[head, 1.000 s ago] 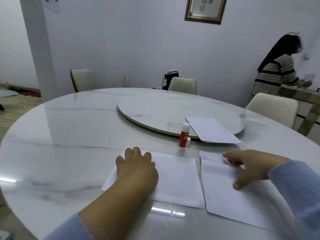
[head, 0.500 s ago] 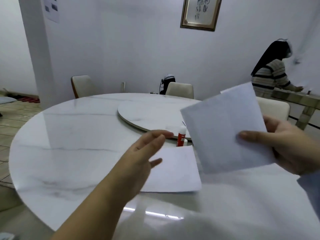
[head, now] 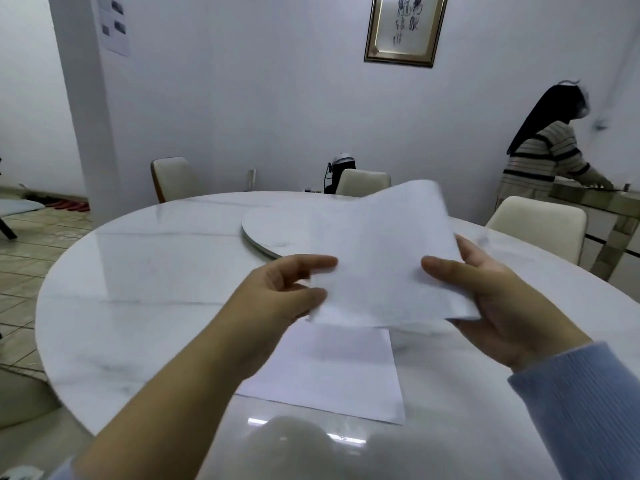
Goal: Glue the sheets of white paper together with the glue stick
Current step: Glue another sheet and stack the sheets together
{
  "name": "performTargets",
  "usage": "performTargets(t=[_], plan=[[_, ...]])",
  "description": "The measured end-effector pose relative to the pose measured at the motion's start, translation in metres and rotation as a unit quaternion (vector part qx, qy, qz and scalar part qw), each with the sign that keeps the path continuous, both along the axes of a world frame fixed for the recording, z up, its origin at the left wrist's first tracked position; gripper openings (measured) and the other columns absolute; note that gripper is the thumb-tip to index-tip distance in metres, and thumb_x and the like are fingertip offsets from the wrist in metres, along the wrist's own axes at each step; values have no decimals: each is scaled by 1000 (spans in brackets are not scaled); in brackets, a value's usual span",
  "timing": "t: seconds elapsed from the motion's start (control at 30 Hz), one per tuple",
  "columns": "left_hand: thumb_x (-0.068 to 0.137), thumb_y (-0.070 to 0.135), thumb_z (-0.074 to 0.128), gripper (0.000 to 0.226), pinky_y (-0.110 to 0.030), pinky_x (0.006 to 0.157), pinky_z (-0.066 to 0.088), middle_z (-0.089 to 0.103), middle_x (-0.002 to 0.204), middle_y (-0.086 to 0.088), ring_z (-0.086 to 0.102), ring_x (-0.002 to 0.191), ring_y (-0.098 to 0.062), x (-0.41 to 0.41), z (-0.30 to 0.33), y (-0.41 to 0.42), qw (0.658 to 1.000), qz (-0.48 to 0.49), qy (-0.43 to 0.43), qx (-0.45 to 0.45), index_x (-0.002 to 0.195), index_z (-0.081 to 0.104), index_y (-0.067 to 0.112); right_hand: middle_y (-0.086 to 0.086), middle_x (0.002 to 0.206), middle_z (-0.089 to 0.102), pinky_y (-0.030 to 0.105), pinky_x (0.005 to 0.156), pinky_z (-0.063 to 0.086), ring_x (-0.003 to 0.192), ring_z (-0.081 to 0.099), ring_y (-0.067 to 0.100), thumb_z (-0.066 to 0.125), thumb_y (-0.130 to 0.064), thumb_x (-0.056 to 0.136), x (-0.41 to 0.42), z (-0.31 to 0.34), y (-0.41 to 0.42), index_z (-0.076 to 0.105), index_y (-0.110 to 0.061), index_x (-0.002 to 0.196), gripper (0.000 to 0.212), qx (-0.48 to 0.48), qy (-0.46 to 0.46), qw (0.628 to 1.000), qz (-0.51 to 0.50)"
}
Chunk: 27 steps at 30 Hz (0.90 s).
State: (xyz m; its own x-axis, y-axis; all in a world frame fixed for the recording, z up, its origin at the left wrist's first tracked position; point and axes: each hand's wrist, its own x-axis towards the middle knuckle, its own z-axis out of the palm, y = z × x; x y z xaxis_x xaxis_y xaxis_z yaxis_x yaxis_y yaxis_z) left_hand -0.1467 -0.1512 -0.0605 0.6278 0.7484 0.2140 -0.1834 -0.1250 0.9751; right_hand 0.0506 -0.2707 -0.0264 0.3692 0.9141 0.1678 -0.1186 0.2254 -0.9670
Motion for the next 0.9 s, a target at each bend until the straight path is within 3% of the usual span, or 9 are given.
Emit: performTargets(t=[0.1, 0.17, 0.27, 0.4, 0.47, 0.6, 0.7, 0.77, 0.9], plan=[[79, -5, 59, 40, -41, 95, 46, 65, 102, -19, 58, 84, -26, -23, -1, 12, 998, -10, 68, -10, 100, 74, 25, 10, 107, 74, 33, 61, 59, 90, 73, 27, 74, -3, 60, 3, -14, 3, 31, -56, 132, 100, 17, 24, 999, -15], [80, -5, 56, 41, -42, 95, 48, 69, 105, -9, 63, 91, -27, -36, -4, 22, 993, -12, 117, -10, 98, 75, 27, 16, 102, 74, 39, 71, 60, 92, 72, 32, 73, -1, 60, -1, -25, 6, 40, -51, 131, 92, -9, -29, 999, -22], [88, 1, 53, 37, -26, 84, 52, 73, 99, 5, 68, 94, -17, -45, -15, 33, 981, 1, 193, -8, 92, 77, 29, 17, 94, 75, 45, 81, 57, 84, 72, 33, 79, -5, 53, -10, -42, 10, 67, -28, 112, 64, -74, -91, 993, -31], [83, 15, 66, 20, -24, 69, 45, 60, 62, 9, 56, 61, -11, -49, -35, 44, 956, 44, 283, 63, 82, 75, 33, 2, 68, 72, 25, 59, 55, 60, 68, 17, 79, -1, 67, -10, -58, 14, 76, -10, 83, 19, -146, -113, 982, -42], [79, 20, 70, 15, -25, 62, 36, 46, 60, 6, 44, 58, -12, -51, -42, 48, 942, 76, 312, 98, 78, 73, 35, 3, 68, 72, 23, 55, 53, 59, 69, 16, 77, 0, 71, -8, -65, 13, 76, -9, 85, 17, -177, -115, 977, -39], [76, 25, 72, 9, -20, 55, 39, 54, 68, -2, 48, 58, -12, -50, -46, 52, 935, 118, 306, 137, 73, 71, 33, 17, 90, 75, 33, 69, 58, 77, 73, 28, 82, -2, 67, -7, -75, 15, 77, -9, 79, 15, -213, -129, 967, -56], [76, 25, 72, 7, -11, 46, 38, 60, 75, -2, 51, 54, -8, -46, -49, 55, 920, 144, 321, 172, 73, 70, 30, 29, 101, 69, 48, 88, 55, 92, 69, 40, 87, -20, 59, -10, -79, 19, 77, -18, 80, 23, -240, -181, 951, -70], [76, 25, 73, 7, -13, 49, 39, 63, 80, 2, 58, 62, -7, -44, -51, 57, 912, 151, 332, 188, 73, 69, 29, 32, 108, 63, 54, 89, 52, 98, 64, 45, 85, -38, 48, -10, -84, 22, 77, -25, 81, 37, -242, -221, 942, -75], [75, 24, 74, 9, -10, 47, 38, 57, 70, 5, 53, 53, -1, -44, -54, 61, 907, 153, 327, 216, 71, 68, 30, 28, 104, 66, 53, 86, 54, 95, 64, 43, 83, -35, 62, -9, -87, 25, 75, -34, 80, 19, -230, -277, 929, -86]])
